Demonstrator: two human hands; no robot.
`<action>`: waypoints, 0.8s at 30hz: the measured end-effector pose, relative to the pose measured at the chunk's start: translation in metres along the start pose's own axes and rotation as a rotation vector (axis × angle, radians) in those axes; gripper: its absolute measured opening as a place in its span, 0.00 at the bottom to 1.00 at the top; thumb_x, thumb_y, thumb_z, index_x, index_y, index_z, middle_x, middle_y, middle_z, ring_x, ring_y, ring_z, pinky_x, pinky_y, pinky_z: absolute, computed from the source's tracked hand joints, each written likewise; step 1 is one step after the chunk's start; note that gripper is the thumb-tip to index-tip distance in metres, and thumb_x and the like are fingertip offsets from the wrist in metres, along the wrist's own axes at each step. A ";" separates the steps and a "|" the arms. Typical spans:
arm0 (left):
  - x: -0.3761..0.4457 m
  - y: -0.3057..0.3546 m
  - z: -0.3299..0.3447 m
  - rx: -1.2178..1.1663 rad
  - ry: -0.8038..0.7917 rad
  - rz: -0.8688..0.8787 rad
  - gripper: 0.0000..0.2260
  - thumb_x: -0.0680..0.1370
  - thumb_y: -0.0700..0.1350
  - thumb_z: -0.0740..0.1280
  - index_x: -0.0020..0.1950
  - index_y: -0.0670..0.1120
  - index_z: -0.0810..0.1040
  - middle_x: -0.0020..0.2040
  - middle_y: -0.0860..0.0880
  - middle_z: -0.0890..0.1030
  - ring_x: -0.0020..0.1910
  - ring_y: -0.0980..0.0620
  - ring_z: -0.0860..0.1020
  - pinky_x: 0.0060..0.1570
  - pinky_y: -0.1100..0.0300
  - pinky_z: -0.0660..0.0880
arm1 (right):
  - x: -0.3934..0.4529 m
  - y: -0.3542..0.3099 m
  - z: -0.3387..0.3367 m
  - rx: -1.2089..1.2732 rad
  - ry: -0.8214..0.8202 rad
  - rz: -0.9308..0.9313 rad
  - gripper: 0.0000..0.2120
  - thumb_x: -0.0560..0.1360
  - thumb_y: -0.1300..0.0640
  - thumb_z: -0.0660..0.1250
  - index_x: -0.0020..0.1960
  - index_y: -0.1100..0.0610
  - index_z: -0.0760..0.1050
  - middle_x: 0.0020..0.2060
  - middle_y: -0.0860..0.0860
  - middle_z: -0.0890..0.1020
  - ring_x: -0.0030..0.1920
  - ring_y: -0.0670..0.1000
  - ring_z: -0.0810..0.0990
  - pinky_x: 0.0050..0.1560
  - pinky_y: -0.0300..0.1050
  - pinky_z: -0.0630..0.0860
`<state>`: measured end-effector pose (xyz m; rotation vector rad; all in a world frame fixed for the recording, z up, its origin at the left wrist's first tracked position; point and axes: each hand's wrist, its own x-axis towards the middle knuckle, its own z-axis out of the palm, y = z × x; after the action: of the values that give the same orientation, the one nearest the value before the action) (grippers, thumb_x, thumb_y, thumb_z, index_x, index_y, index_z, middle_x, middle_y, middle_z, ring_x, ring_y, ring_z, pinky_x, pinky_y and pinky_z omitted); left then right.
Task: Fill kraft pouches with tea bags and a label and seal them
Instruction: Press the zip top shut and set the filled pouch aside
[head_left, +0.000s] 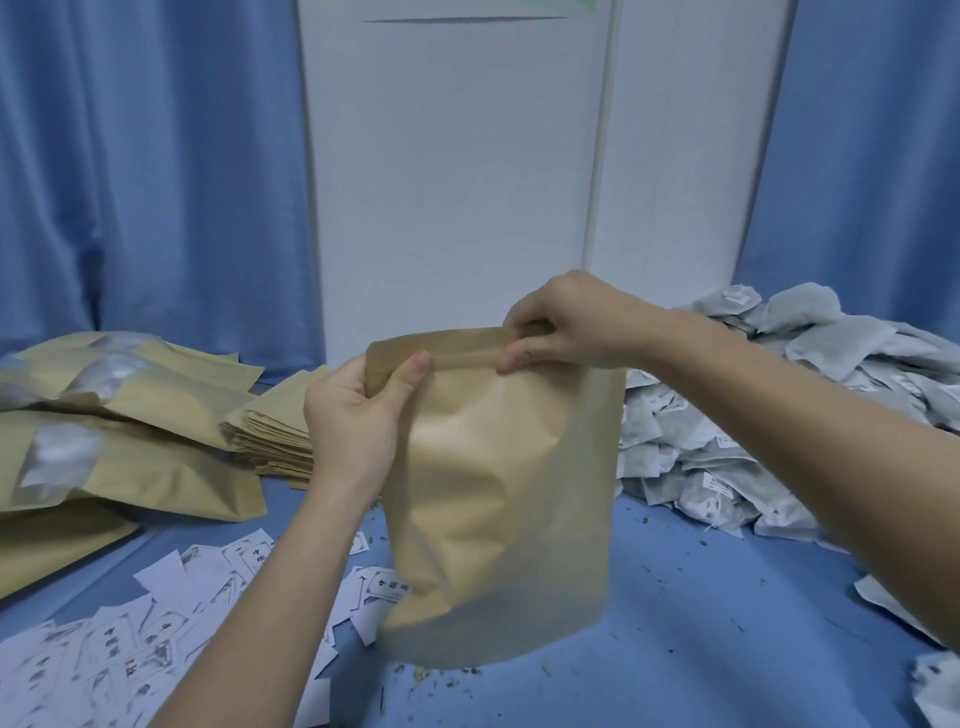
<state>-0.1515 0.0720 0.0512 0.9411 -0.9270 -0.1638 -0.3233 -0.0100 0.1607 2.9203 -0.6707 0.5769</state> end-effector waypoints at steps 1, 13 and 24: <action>0.000 -0.002 -0.002 -0.011 0.011 -0.010 0.07 0.71 0.46 0.74 0.33 0.50 0.79 0.28 0.59 0.78 0.30 0.62 0.72 0.32 0.68 0.71 | -0.002 0.003 -0.001 0.016 -0.006 0.006 0.22 0.70 0.46 0.71 0.34 0.64 0.70 0.25 0.49 0.62 0.28 0.47 0.61 0.30 0.38 0.58; 0.008 -0.010 -0.010 -0.047 0.035 -0.048 0.07 0.67 0.50 0.73 0.35 0.49 0.79 0.29 0.61 0.80 0.29 0.65 0.73 0.31 0.71 0.70 | -0.015 0.039 -0.003 -0.024 0.054 0.062 0.22 0.68 0.43 0.70 0.38 0.64 0.76 0.27 0.53 0.68 0.31 0.49 0.64 0.30 0.38 0.59; 0.009 -0.018 -0.007 -0.124 0.041 -0.125 0.06 0.69 0.47 0.73 0.37 0.46 0.80 0.34 0.54 0.82 0.35 0.58 0.76 0.37 0.62 0.74 | -0.023 0.061 0.011 -0.072 0.167 0.079 0.27 0.64 0.36 0.64 0.27 0.55 0.54 0.22 0.49 0.58 0.28 0.51 0.58 0.36 0.24 0.62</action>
<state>-0.1361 0.0603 0.0415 0.8848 -0.8112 -0.3040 -0.3650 -0.0582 0.1417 2.7514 -0.7709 0.7782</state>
